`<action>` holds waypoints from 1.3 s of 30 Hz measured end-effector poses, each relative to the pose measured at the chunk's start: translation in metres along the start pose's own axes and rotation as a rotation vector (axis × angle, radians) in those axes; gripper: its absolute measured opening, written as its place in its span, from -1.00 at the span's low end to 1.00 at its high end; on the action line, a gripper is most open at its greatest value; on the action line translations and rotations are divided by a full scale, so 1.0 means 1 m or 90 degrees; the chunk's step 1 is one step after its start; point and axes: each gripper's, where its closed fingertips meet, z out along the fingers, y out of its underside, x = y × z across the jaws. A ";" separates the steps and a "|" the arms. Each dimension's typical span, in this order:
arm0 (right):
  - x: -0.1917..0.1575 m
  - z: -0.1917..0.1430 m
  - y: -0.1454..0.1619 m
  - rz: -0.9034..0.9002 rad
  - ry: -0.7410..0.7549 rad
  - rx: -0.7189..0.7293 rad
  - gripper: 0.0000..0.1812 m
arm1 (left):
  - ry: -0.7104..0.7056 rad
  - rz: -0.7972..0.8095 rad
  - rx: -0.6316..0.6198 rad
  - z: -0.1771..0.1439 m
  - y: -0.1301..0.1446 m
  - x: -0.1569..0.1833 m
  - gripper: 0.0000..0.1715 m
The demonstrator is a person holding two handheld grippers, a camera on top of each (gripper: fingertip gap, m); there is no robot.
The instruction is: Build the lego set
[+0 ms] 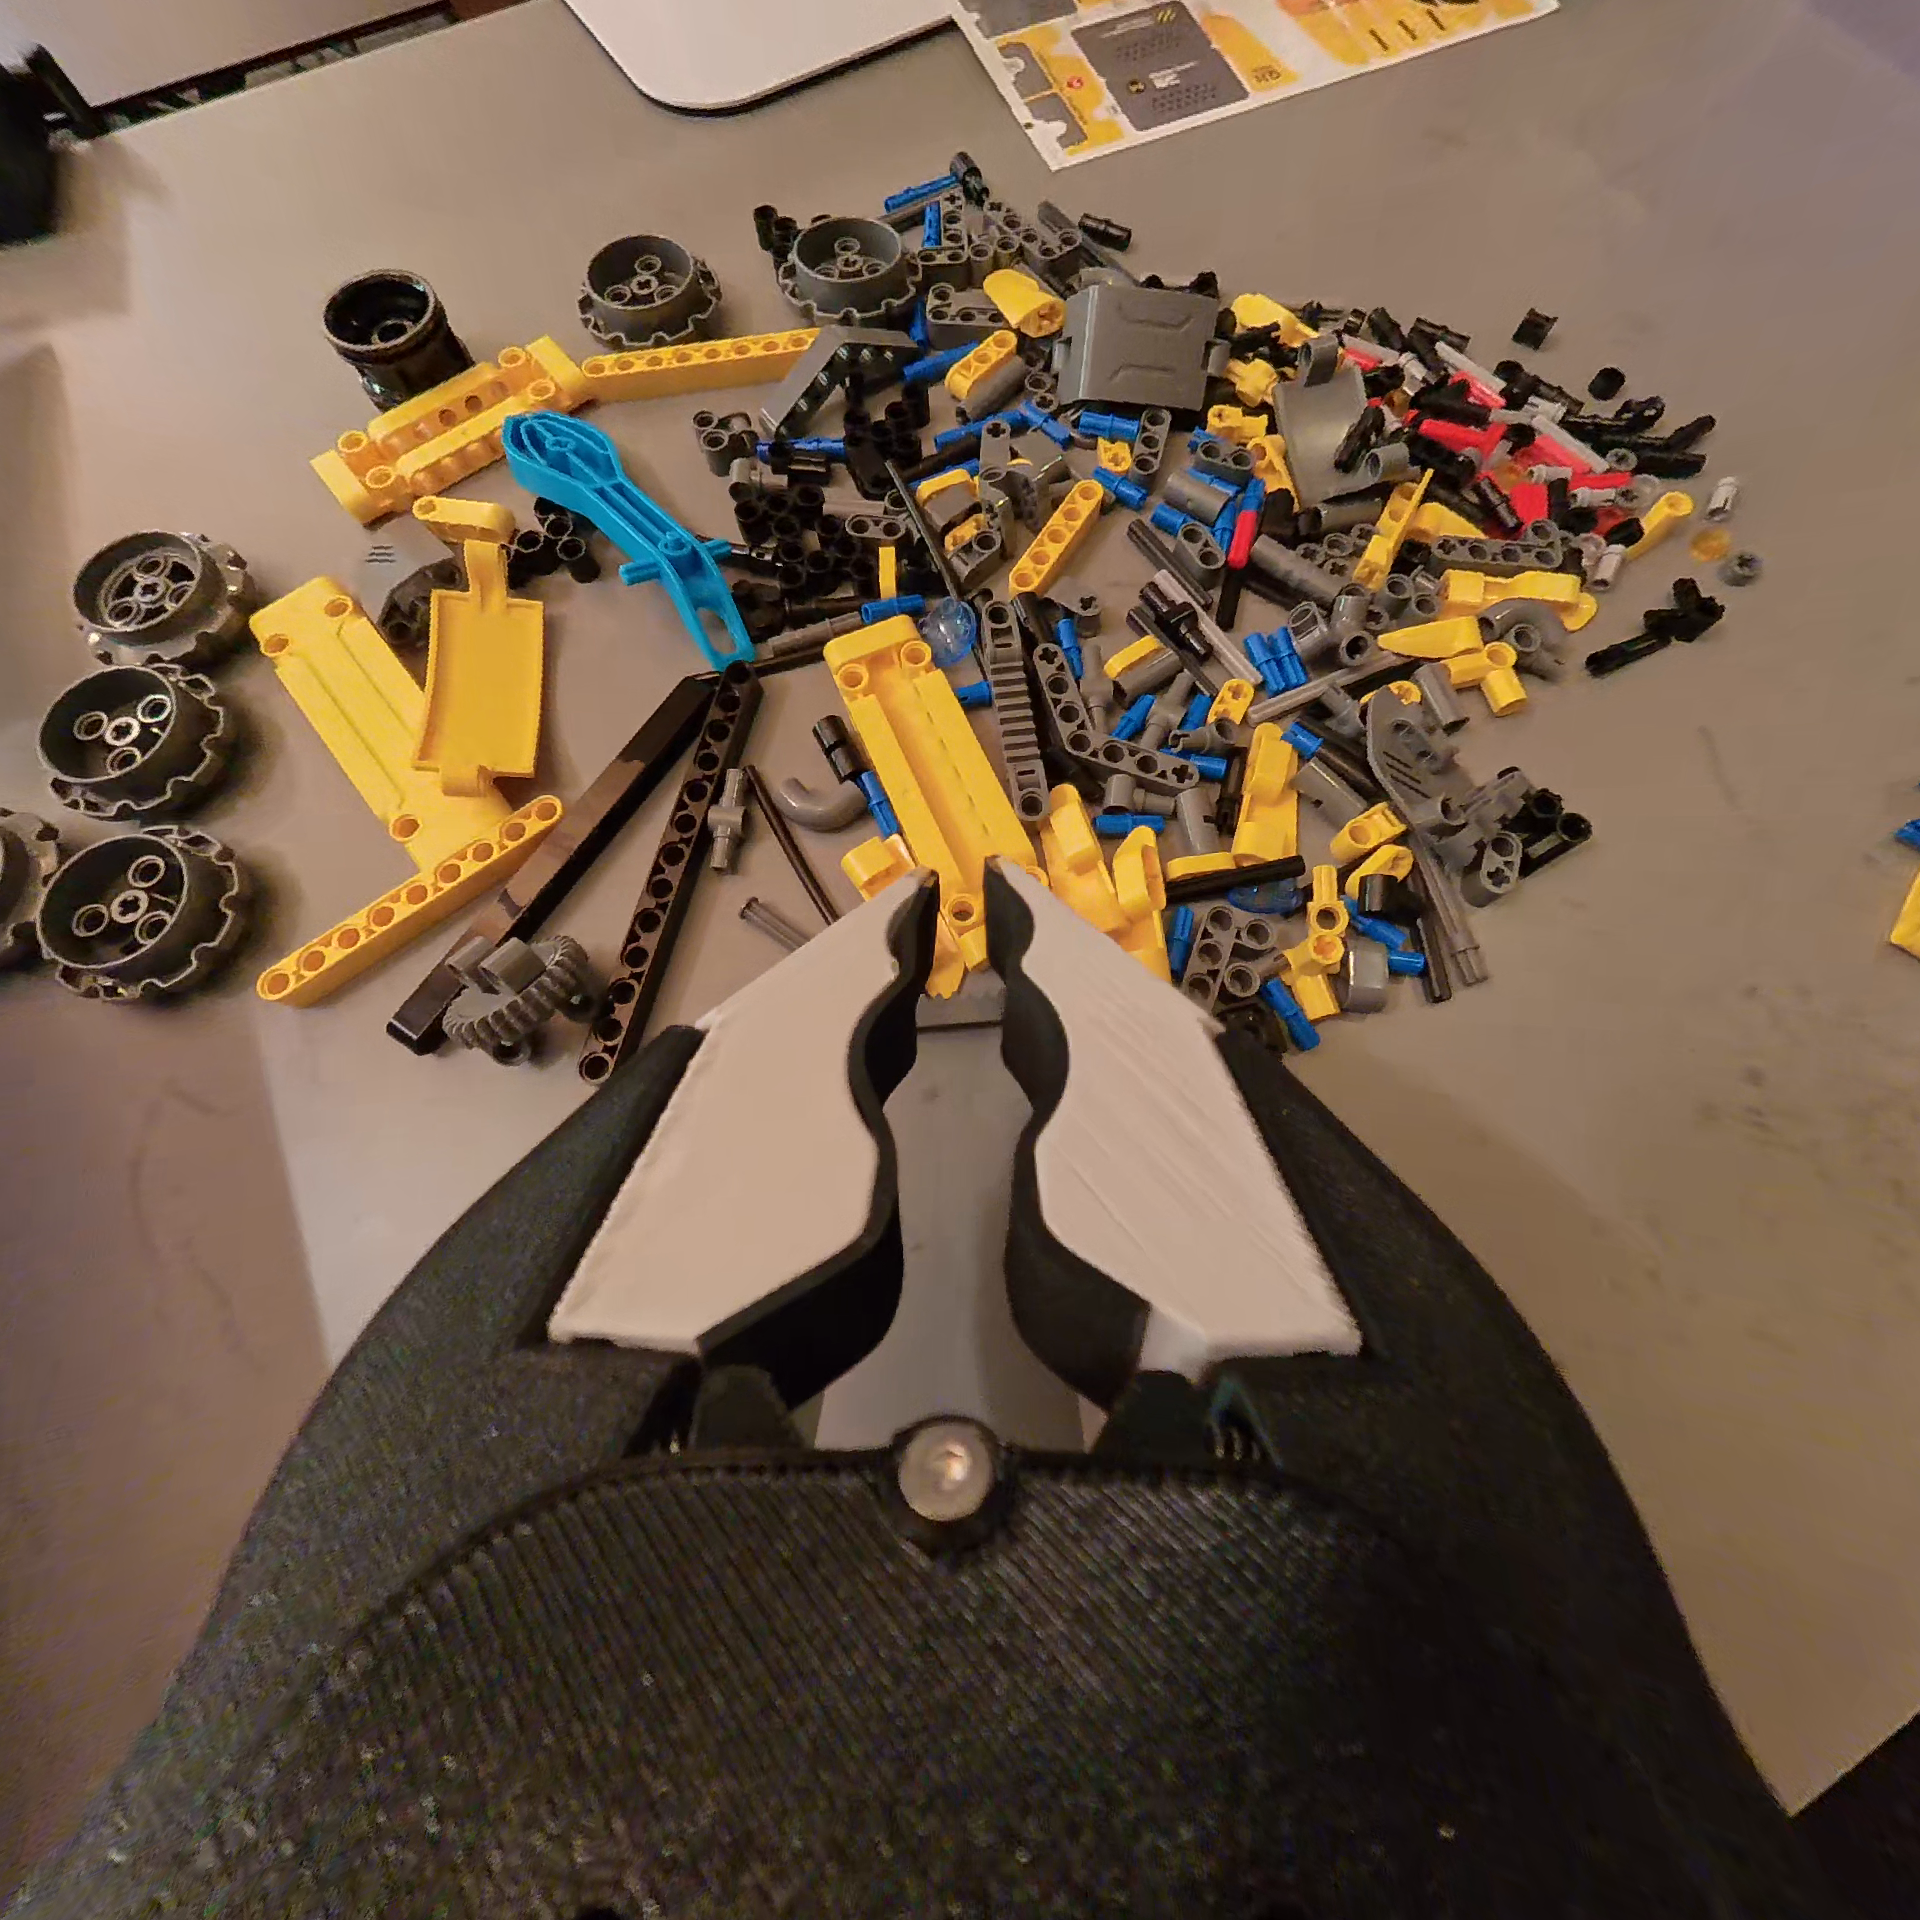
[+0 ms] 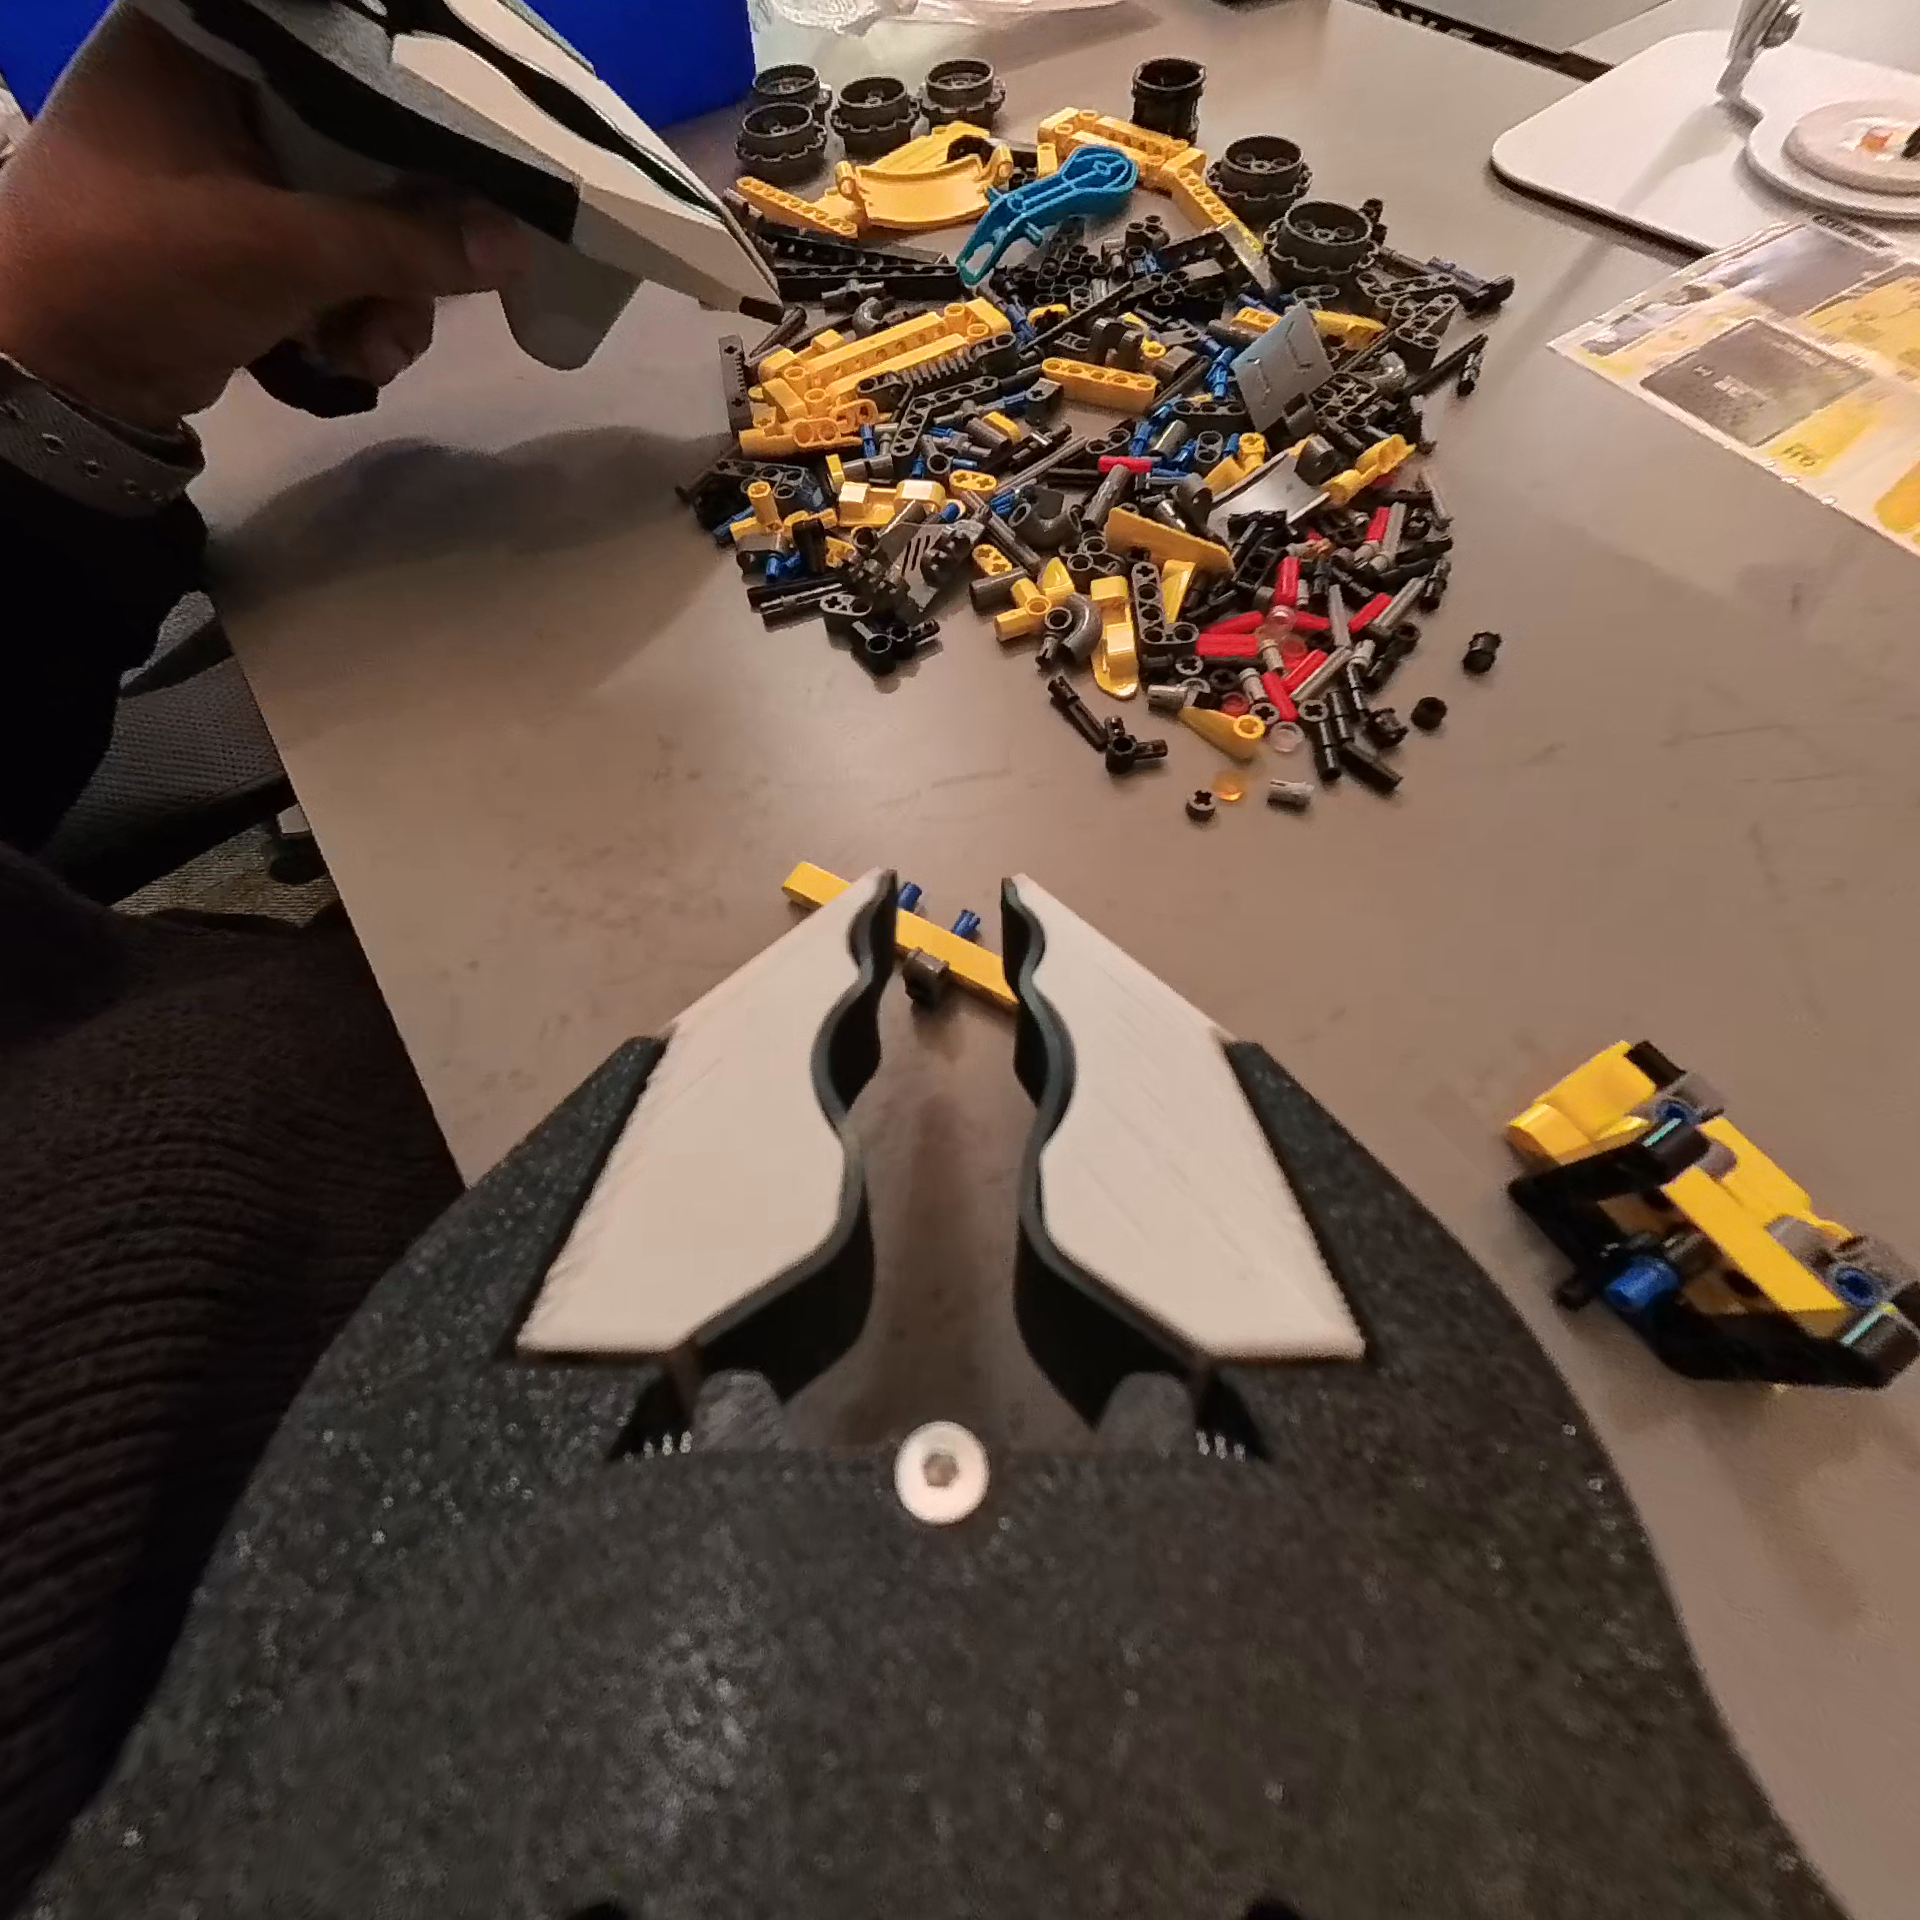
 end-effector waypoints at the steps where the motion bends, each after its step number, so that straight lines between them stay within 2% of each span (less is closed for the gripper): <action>1: 0.001 0.000 0.000 0.003 0.004 -0.001 -0.82 | 0.000 0.000 0.000 0.000 0.000 0.000 -0.93; 5: 0.009 0.002 0.002 0.019 0.028 -0.012 -0.91 | 0.003 0.011 0.005 0.001 -0.002 0.003 -0.86; 12: 0.010 0.004 0.004 0.030 0.024 -0.021 -0.88 | 0.045 0.029 0.025 0.012 -0.023 0.024 -0.73; 18: 0.012 0.002 0.002 0.038 0.026 -0.009 -0.86 | 0.035 0.084 -0.003 0.041 -0.049 0.033 -1.00; 21: 0.012 0.000 0.001 0.037 0.028 -0.003 -0.86 | 0.057 0.070 -0.058 0.058 -0.043 0.038 -0.98; 23: 0.011 0.000 0.001 0.038 0.025 -0.002 -0.86 | 0.039 0.062 -0.078 0.067 -0.039 0.033 -0.93; 26: 0.009 0.001 0.002 0.034 0.016 -0.007 -0.87 | 0.010 0.060 -0.083 0.072 -0.038 0.027 -0.91; 28: 0.007 0.002 0.003 0.033 0.007 -0.013 -0.87 | 0.027 0.055 -0.088 0.074 -0.037 0.031 -0.92; 39: 0.007 0.000 0.000 0.050 -0.011 0.002 -0.86 | -0.012 0.088 -0.099 0.082 -0.039 0.028 -0.91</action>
